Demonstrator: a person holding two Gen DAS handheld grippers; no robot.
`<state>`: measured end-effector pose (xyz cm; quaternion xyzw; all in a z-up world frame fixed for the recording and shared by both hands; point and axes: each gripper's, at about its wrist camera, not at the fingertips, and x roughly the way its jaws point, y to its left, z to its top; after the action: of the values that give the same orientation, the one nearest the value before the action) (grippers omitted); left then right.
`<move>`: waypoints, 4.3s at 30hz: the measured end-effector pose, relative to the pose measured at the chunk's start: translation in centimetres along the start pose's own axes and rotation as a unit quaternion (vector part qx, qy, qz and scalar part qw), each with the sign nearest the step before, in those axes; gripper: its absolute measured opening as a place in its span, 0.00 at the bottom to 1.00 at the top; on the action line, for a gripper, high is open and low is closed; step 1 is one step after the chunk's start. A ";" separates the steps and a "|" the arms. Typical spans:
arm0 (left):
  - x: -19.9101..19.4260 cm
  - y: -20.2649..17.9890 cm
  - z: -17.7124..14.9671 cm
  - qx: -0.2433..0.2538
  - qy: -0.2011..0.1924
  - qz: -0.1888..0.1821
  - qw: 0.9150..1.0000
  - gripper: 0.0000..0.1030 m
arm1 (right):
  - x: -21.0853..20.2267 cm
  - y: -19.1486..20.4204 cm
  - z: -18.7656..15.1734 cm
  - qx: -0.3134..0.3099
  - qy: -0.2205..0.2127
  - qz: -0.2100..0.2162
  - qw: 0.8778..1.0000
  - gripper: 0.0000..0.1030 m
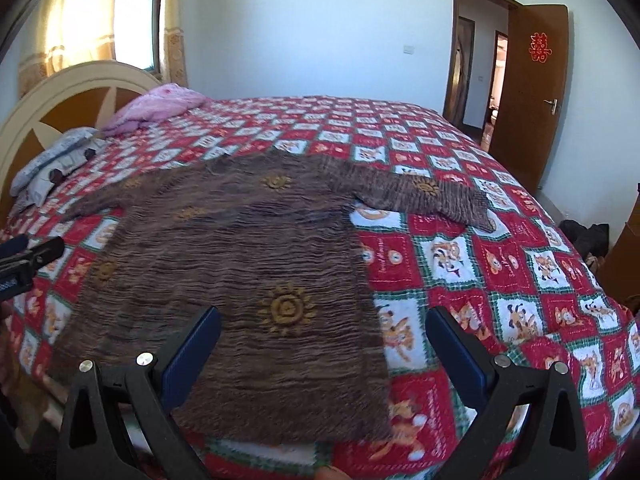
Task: Fold small clothes
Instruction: 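Move the right tool down to the sweater sleeve cuff nearest it, then close the right tool on the sleeve cuff, then carry the sleeve across the sweater body toward the left tool and release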
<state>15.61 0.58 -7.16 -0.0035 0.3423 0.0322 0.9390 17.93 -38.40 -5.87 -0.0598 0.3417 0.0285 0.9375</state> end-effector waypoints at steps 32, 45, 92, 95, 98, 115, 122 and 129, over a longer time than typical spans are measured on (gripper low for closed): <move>17.8 -3.2 8.3 0.015 0.038 0.079 0.996 1.00 | 17.3 -12.6 8.5 0.011 0.078 -0.093 0.993 0.99; 20.8 -3.1 7.0 0.013 0.069 0.076 0.995 1.00 | 21.3 -24.6 10.7 0.211 0.091 -0.042 0.972 0.83; 13.9 -0.6 7.8 0.019 -0.040 -0.003 0.999 1.00 | 15.2 1.4 28.1 0.047 0.042 0.155 0.986 0.12; 13.9 0.5 7.3 0.011 -0.032 0.001 0.999 1.00 | 17.2 5.7 27.3 0.044 0.059 0.183 0.980 0.12; 14.0 1.6 6.7 0.006 -0.027 0.011 1.000 1.00 | 20.9 10.5 24.3 0.059 0.093 0.258 0.960 0.30; 15.8 0.2 8.7 0.016 0.003 -0.034 0.999 1.00 | 17.4 -0.1 9.8 0.090 0.120 0.165 0.975 0.79; 19.1 -5.0 9.7 0.039 0.040 -0.071 0.996 0.80 | 15.6 -1.6 6.8 0.073 0.097 0.145 0.982 0.79; 21.6 -7.3 7.8 0.110 0.055 0.018 0.992 0.89 | 16.4 -1.0 8.4 -0.002 0.088 0.106 0.990 0.79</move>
<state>37.60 -5.21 -15.19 0.1042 0.3950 0.0113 0.9127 35.95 -38.04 -9.95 -0.0275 0.4275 0.1235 0.8951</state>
